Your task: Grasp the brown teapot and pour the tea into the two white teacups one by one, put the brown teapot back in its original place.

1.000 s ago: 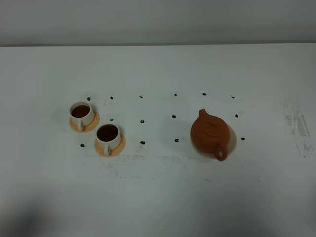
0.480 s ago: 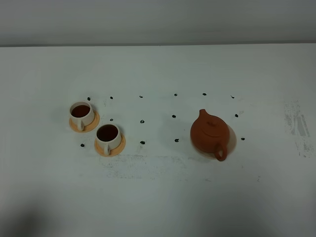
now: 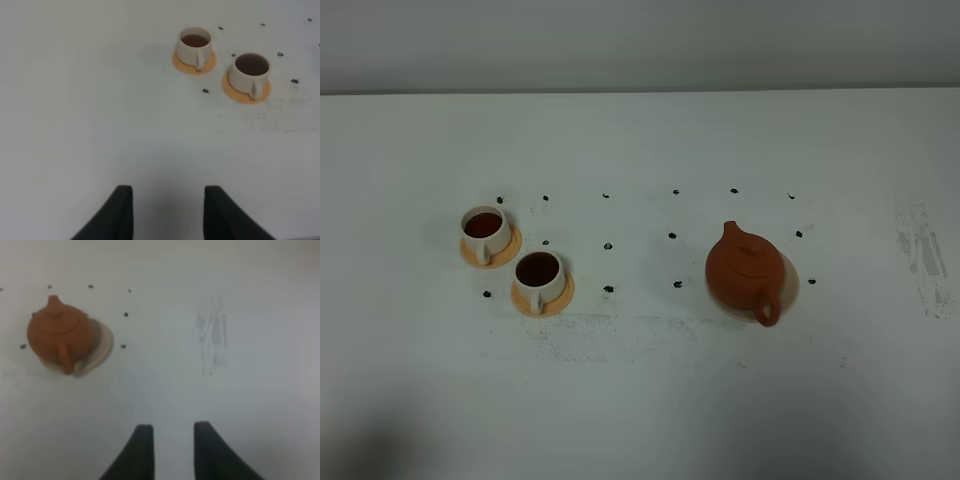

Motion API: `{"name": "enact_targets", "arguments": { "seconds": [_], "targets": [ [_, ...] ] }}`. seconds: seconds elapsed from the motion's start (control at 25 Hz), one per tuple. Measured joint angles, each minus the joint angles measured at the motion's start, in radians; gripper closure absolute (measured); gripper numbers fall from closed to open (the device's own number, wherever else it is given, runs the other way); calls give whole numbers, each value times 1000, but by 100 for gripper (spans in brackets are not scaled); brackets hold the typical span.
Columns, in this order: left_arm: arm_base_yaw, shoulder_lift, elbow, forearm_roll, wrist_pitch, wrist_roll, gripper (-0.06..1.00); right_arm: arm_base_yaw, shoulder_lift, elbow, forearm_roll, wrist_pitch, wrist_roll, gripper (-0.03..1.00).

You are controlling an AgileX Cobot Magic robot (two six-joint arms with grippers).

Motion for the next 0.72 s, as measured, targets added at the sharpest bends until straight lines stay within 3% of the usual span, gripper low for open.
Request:
{"name": "enact_targets", "arguments": {
  "seconds": [0.72],
  "targets": [
    [26, 0, 0, 0, 0, 0, 58, 0, -17, 0, 1, 0, 0, 74]
  ]
}}
